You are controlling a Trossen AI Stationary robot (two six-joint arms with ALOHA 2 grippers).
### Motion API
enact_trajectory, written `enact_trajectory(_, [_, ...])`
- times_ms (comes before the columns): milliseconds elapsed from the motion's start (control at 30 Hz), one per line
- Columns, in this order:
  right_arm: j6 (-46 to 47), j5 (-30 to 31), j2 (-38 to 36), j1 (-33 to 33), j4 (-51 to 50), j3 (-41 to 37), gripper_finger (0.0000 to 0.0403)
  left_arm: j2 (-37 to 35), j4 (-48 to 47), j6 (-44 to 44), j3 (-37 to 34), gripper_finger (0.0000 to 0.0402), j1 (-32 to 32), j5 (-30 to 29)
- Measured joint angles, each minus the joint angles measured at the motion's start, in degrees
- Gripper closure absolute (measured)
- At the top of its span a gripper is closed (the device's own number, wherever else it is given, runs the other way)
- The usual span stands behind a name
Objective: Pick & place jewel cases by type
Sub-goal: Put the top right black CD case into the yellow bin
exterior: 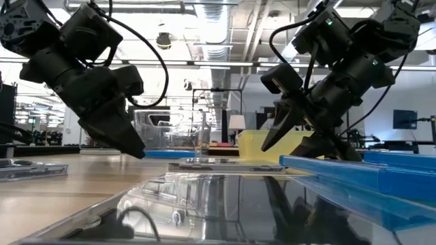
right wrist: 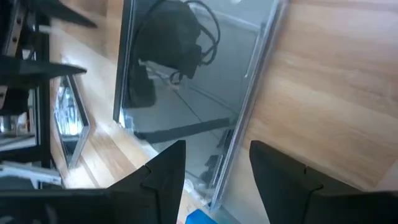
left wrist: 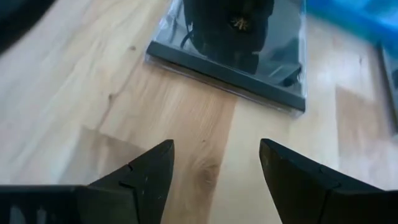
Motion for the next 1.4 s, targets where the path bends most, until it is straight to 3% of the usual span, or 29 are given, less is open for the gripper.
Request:
enact_trajectory(267, [-1.02,-3.06,0.00,0.00,-0.25,-0.02,0.0227,-0.02,0.01,12.71,0.00,0.0171,0.97,-2.35])
enact_trajectory(1000, [4.98,-5.06,-0.02,-1.51,-2.98,0.09,0.0227,0.15,-0.48,19.58,0.01,0.0171,3.28,1.91])
enact_trajectory(1200, [5.55,-5.08,-0.32,-1.53,-2.97,0.02,0.0227,8.20,-4.13,19.57,6.29,0.0171,2.79,2.68])
enact_trajectory(1400, [6.48,-5.42,-3.88,-1.49,-11.11,-0.10,0.0233,13.67,-6.12,18.69,12.69,0.0171,2.23,2.04])
